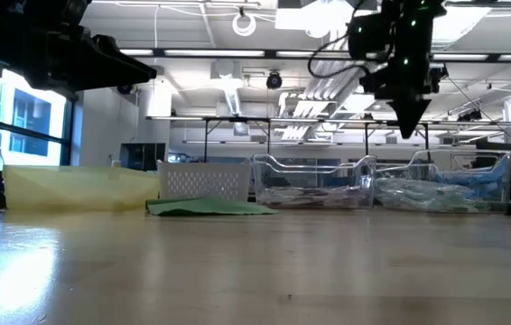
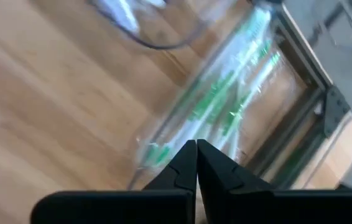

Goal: Pick & Place Toothbrushes
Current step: Return to Home Position

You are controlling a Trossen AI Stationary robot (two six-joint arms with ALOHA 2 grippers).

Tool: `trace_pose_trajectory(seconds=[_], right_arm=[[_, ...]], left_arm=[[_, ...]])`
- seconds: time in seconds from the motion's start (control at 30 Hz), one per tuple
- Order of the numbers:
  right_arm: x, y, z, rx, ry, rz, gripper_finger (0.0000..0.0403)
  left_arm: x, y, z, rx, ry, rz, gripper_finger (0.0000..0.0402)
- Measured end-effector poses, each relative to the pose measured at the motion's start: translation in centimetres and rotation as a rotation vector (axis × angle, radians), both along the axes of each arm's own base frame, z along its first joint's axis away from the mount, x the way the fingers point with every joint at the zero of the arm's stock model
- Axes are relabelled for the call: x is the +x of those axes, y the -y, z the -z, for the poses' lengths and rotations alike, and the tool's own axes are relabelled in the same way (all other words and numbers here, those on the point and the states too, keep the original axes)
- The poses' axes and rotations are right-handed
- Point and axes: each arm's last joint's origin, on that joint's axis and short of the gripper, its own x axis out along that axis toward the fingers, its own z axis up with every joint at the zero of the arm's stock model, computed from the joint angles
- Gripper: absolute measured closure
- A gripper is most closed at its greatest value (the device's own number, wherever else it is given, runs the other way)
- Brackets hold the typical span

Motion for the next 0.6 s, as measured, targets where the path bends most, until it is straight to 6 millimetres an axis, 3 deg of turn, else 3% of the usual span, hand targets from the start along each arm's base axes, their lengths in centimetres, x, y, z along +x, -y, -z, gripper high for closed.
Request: trace_pose_trajectory(seconds=[0.33,0.6], right_arm=[[-0.2,-5.7,-5.3,-0.142,0.389,-0.204,0.0401],[-1.9,-9.5,-9.1,-0.268,0.669,-0.355,0.0401]], left_arm=[[0.0,0.0,0.0,-0.003,0.001,0.000,0.0224],[0.0,0.0,0.0,-0.004,0.002,0.000,0.0224]])
